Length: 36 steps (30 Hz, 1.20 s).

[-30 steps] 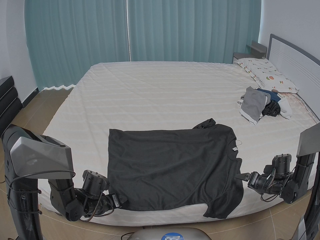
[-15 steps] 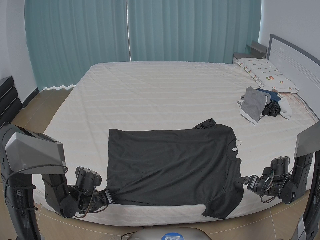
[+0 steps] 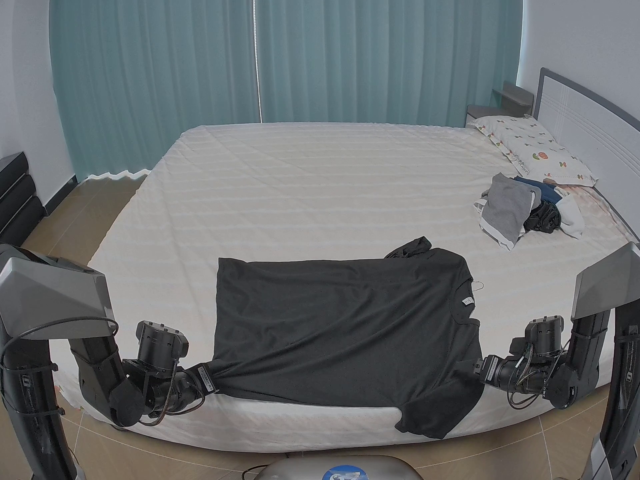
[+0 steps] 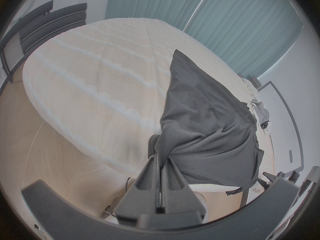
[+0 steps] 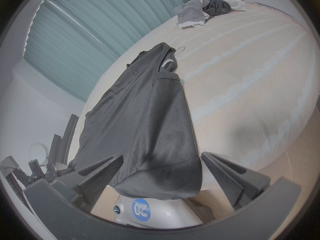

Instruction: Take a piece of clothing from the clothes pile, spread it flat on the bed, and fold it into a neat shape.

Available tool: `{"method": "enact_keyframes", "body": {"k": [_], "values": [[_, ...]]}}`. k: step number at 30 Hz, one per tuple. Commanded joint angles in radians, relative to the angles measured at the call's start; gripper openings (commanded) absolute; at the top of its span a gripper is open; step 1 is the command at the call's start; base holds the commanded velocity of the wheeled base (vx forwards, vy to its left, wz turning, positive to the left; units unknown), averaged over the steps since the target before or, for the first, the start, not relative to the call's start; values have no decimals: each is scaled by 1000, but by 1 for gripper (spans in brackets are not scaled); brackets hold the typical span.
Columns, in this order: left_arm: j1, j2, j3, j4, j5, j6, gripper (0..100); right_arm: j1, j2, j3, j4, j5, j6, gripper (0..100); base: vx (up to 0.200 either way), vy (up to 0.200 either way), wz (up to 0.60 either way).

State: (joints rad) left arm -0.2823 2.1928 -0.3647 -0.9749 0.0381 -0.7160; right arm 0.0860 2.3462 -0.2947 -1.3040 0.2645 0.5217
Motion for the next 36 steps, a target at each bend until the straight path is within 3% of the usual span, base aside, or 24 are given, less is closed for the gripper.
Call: {"method": "enact_keyframes", "body": {"k": [1,16,25,30,36], "values": [[0,2,0,-1,0,0,0,5,27,-6,0,-7,-9,0,0,0,0],[-8,2,10,2,-3,1,0,-77,-22,91,-3,-39,-109,0,0,0,0],[-23,2,12,36,-3,4,0,-124,-80,226,0,-50,-276,0,0,0,0],[-49,-2,10,97,-1,6,0,-120,-54,253,11,-128,-331,0,0,0,0],[-54,-5,7,136,-1,12,0,-118,-13,267,2,-143,-364,0,0,0,0]]}}
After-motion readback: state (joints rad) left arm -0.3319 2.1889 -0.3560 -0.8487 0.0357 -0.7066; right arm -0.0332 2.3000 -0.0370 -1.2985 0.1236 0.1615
